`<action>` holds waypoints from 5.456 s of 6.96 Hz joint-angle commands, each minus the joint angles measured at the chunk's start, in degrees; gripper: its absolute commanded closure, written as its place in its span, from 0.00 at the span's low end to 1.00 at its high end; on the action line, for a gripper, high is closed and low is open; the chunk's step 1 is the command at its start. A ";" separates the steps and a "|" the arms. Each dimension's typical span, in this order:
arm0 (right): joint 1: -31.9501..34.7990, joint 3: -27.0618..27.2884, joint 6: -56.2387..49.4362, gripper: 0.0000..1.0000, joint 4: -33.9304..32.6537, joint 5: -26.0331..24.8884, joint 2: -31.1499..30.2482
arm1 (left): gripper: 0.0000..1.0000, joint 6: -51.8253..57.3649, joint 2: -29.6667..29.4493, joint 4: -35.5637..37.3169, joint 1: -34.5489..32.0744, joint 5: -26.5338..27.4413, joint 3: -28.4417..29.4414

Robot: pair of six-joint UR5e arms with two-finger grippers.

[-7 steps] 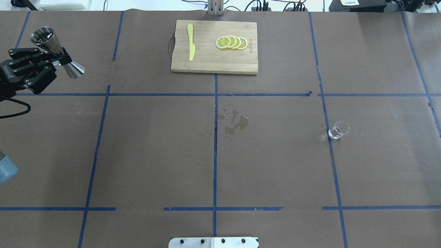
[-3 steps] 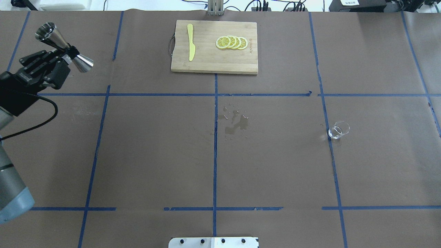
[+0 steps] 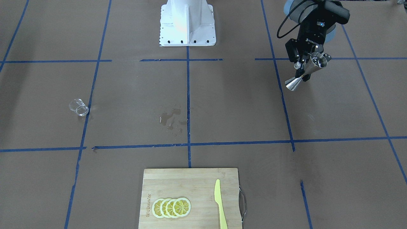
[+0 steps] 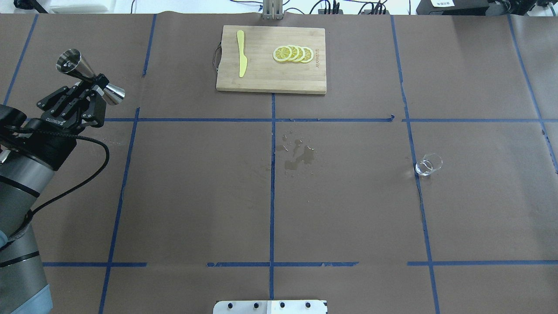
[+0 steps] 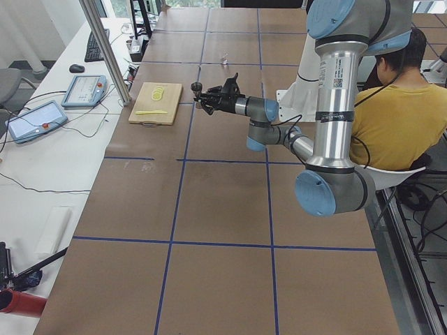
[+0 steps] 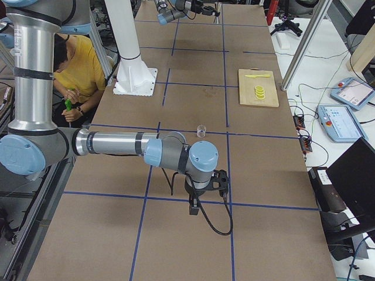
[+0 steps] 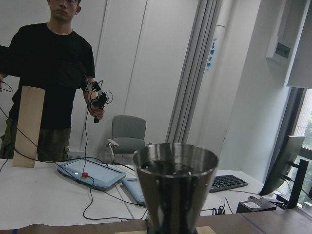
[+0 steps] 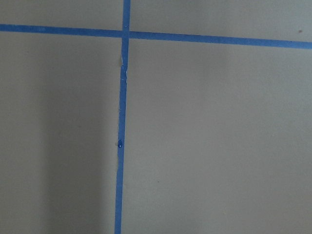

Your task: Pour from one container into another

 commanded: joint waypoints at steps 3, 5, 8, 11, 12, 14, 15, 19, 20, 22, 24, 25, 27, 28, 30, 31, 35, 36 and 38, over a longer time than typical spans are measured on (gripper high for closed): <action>0.00 0.09 0.09 0.00 0.09 0.00 0.01 | 1.00 0.06 2.15 1.73 0.95 12.01 6.49; 0.00 0.09 0.00 0.00 0.09 0.00 0.01 | 1.00 -0.11 2.59 2.43 1.39 11.51 9.05; 0.00 0.09 0.00 0.00 0.09 0.00 0.19 | 1.00 -6.93 2.33 1.92 3.66 10.72 11.97; 0.00 0.09 0.09 0.00 0.09 0.00 0.19 | 1.00 -16.54 2.24 2.00 5.43 14.81 11.26; 0.00 0.09 0.00 0.00 0.09 0.00 0.10 | 1.00 -16.81 2.24 2.09 5.43 17.98 12.65; 0.00 0.09 0.00 0.00 0.09 0.00 0.10 | 1.00 -16.55 2.32 2.26 6.22 18.62 16.34; 0.00 0.09 0.00 0.00 0.09 0.00 0.10 | 1.00 -15.42 2.59 2.44 7.44 18.62 16.79; 0.00 0.00 0.00 0.00 0.09 -0.09 0.01 | 1.00 -11.00 2.68 1.92 11.66 18.27 17.06; 0.00 0.00 0.00 0.00 0.09 -0.09 -0.07 | 1.00 -13.45 2.68 1.91 12.81 18.27 17.49; 0.00 -0.09 0.00 0.00 0.09 -0.17 -0.07 | 1.00 -14.78 2.68 1.82 13.69 18.45 19.86; 0.00 -0.09 0.00 0.00 0.09 -0.18 -0.16 | 1.00 -14.79 2.59 1.82 14.40 18.53 21.53; 0.00 -0.09 0.00 0.00 0.09 -0.18 -0.16 | 1.00 -14.79 2.59 1.82 14.92 18.54 22.50; 0.00 -0.09 -0.09 0.00 0.09 -0.26 -0.16 | 1.00 -14.70 2.59 1.82 16.76 18.54 22.68; 0.00 -0.09 -0.09 0.00 0.09 -0.26 -0.16 | 1.00 -14.70 2.68 1.82 17.56 18.54 22.77; 0.00 -0.09 -0.09 0.00 0.09 -0.35 -0.16 | 1.00 -14.70 2.59 1.82 18.26 18.54 23.47; 0.00 -0.09 -0.09 0.00 0.09 -0.26 -0.16 | 1.00 -14.70 2.59 1.74 18.53 18.45 23.48; 0.00 -0.26 -0.09 0.00 0.09 -0.35 -0.07 | 0.89 -14.70 2.68 1.56 19.50 18.36 23.39; 0.00 -0.26 -0.09 0.00 0.09 -0.35 -0.07 | 0.86 -14.79 2.68 1.56 19.50 18.36 23.39; 0.00 -0.26 -0.09 0.00 0.09 -0.35 -0.07 | 0.84 -14.79 2.68 1.47 19.50 18.36 23.39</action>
